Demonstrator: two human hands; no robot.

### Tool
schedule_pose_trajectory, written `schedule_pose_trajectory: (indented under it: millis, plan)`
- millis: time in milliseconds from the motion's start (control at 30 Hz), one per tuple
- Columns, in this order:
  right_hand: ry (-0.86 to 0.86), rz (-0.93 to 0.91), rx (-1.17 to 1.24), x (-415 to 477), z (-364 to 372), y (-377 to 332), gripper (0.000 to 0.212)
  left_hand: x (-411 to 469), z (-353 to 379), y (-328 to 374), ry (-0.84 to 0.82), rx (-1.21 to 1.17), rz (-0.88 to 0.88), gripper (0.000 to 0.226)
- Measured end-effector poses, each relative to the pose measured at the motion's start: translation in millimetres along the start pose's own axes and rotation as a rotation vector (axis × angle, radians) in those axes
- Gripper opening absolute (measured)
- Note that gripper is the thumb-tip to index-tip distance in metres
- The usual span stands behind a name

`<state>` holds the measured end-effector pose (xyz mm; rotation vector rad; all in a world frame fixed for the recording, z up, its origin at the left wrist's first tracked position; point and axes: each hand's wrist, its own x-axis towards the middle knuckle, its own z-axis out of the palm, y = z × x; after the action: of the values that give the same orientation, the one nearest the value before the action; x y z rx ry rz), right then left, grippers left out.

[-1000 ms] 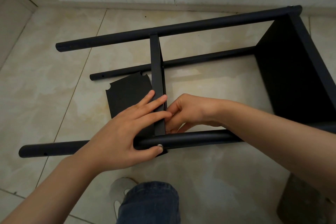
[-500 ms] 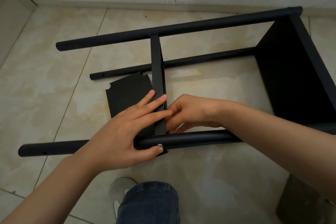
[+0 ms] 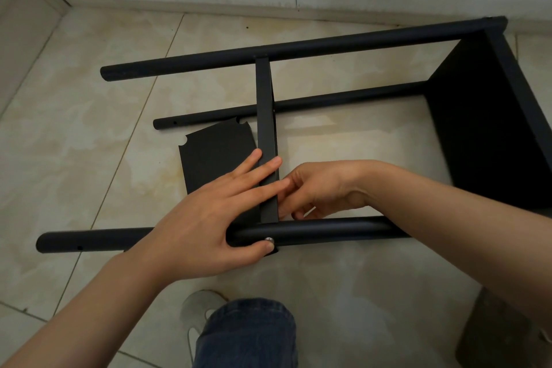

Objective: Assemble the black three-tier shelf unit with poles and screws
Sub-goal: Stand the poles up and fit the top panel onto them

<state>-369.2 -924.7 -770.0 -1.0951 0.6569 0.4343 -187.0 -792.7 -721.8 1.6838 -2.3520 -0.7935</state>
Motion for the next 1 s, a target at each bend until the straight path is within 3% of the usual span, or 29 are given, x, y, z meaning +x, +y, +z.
schedule_pose_trajectory:
  millis: [167,800,1000]
  plan:
    - [-0.091,0.044,0.026,2.0,-0.5,0.9,0.011,-0.5,0.0,0.8,-0.004,0.025,-0.026,0.087]
    - [-0.073,0.061,-0.014,6.7,-0.7,-0.7,0.008,-0.1,-0.8,1.8,-0.003,-0.001,-0.033,0.087]
    - [-0.128,0.067,-0.061,6.2,-10.9,-7.3,0.027,-0.2,-0.4,1.4,-0.007,0.009,-0.03,0.086]
